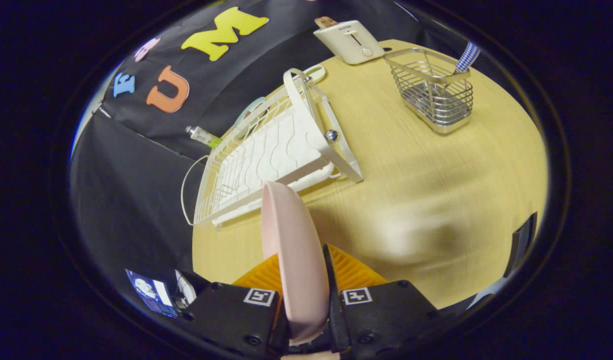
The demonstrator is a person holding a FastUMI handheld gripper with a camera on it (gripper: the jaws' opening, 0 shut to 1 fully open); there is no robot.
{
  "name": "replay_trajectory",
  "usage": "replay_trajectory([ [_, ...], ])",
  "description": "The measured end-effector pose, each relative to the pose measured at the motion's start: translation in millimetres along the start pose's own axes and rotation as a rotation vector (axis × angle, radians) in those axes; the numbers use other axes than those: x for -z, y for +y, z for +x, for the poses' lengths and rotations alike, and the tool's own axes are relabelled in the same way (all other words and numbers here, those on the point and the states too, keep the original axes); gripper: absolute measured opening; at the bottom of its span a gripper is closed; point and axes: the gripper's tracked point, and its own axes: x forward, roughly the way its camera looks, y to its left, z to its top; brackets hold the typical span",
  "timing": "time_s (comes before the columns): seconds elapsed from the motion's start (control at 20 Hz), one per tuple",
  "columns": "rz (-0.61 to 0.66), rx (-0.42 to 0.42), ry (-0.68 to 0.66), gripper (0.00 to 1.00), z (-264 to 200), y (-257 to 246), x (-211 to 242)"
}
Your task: Take the plate from the dish rack, then take the spoon from the basket and place it into the plate.
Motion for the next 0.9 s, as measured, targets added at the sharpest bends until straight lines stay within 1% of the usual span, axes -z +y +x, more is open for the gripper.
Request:
replay_trajectory([
  [0.05,0.000,0.002,-0.001,0.36,1,-2,-1],
  [0.2,0.007,-0.002,-0.008,0.41,0,-6,-5],
  [0.3,0.026,-0.006,-0.005,0.47,1,-8,-7],
  [0.5,0.025,-0.017,-0.017,0.47,3,-7,-11],
  [0.65,-0.022,-0.009,-0.050,0.50,-2,-6,-13],
  [0.75,-0.056,-0.005,-0.087,0.54,-10,-5,-15],
  [0.85,-0.088,0.011,-0.129,0.65,-19,-9,-19],
  [0.9,-0.105,0.017,-0.149,0.68,-25,-12,-20],
])
